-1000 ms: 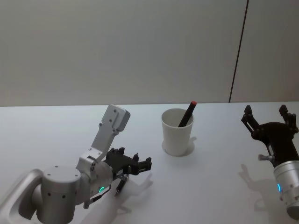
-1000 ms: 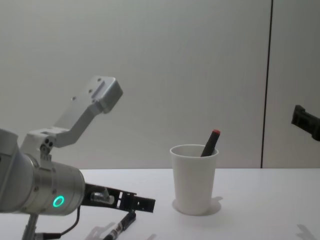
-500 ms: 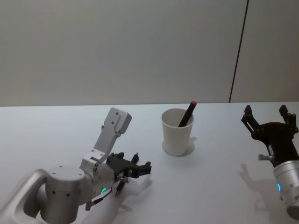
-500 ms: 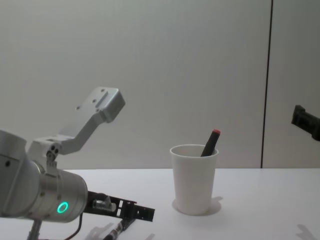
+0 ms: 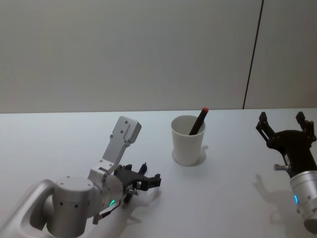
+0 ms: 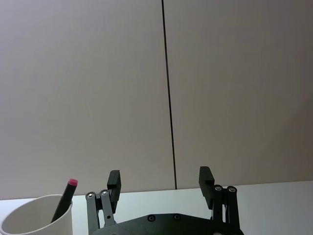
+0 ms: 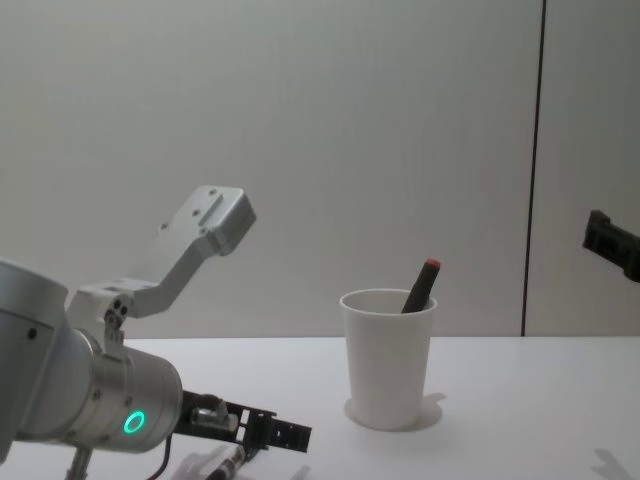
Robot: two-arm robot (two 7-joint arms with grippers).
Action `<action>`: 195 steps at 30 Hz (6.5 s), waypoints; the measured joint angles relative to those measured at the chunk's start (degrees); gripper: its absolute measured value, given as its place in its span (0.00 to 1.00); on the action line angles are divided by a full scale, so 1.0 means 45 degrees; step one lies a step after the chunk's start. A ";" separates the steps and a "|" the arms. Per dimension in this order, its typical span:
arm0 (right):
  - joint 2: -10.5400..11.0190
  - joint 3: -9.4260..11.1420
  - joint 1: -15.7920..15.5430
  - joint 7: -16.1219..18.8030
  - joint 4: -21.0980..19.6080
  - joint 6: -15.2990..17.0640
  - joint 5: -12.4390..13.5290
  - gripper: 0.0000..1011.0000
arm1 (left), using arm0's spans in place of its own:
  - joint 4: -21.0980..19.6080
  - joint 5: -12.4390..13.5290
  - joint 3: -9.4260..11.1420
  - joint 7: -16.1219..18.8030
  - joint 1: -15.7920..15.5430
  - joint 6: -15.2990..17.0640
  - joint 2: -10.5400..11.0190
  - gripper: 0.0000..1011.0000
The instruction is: Place the pen into the pen holder.
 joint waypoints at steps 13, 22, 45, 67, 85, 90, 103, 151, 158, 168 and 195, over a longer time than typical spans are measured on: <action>0.0000 0.0000 0.0000 0.0000 0.0000 0.0000 -0.0001 0.99 | 0.0298 0.0267 0.0039 0.0061 -0.0071 -0.0110 -0.0132 0.99; 0.0000 0.0001 0.0000 0.0000 0.0000 0.0001 0.0000 0.99 | 0.0516 0.0392 0.0042 0.0081 -0.0114 -0.0247 -0.0197 0.99; 0.0000 0.0001 0.0000 0.0000 0.0000 0.0002 -0.0001 0.99 | 0.1153 0.0111 -0.0150 0.0051 -0.0287 -0.0457 -0.0357 0.85; 0.0000 0.0001 0.0000 0.0000 0.0000 0.0002 0.0000 0.99 | 0.1421 0.0091 -0.0283 0.0186 -0.0275 -0.0732 -0.0390 0.18; 0.0000 0.0001 0.0000 0.0000 0.0000 0.0001 -0.0001 0.99 | 0.1300 0.0902 -0.0170 0.0411 -0.0101 -0.0960 -0.0342 0.17; 0.0000 0.0001 0.0000 0.0000 0.0000 0.0001 0.0000 0.99 | 0.1134 0.1000 -0.0187 0.0524 0.0015 -0.1261 -0.0272 0.17; 0.0000 0.0001 0.0001 0.0000 0.0000 0.0000 -0.0001 0.99 | 0.0153 0.0688 -0.0407 0.0621 0.0412 -0.2889 -0.0033 0.17; 0.0000 0.0000 0.0000 0.0000 0.0000 0.0002 -0.0001 0.99 | 0.1070 -0.3025 -0.0836 -0.5223 0.0334 -1.2098 -0.0219 0.17; 0.0000 0.0022 0.0002 0.0118 0.0001 -0.0016 0.0013 0.99 | 0.1355 -0.2838 -0.0840 -0.5804 0.0216 -1.2663 -0.0252 0.17; 0.0111 0.0152 0.0072 0.1367 0.0086 -0.0328 0.0444 0.99 | 0.1648 -0.2336 -0.0779 -0.6425 0.0106 -1.3302 -0.0296 0.17; 0.0202 0.0326 0.0478 0.5249 0.0276 -0.0871 0.2116 0.99 | 0.2254 -0.2592 -0.0758 -0.8081 -0.0151 -1.4101 -0.0343 0.17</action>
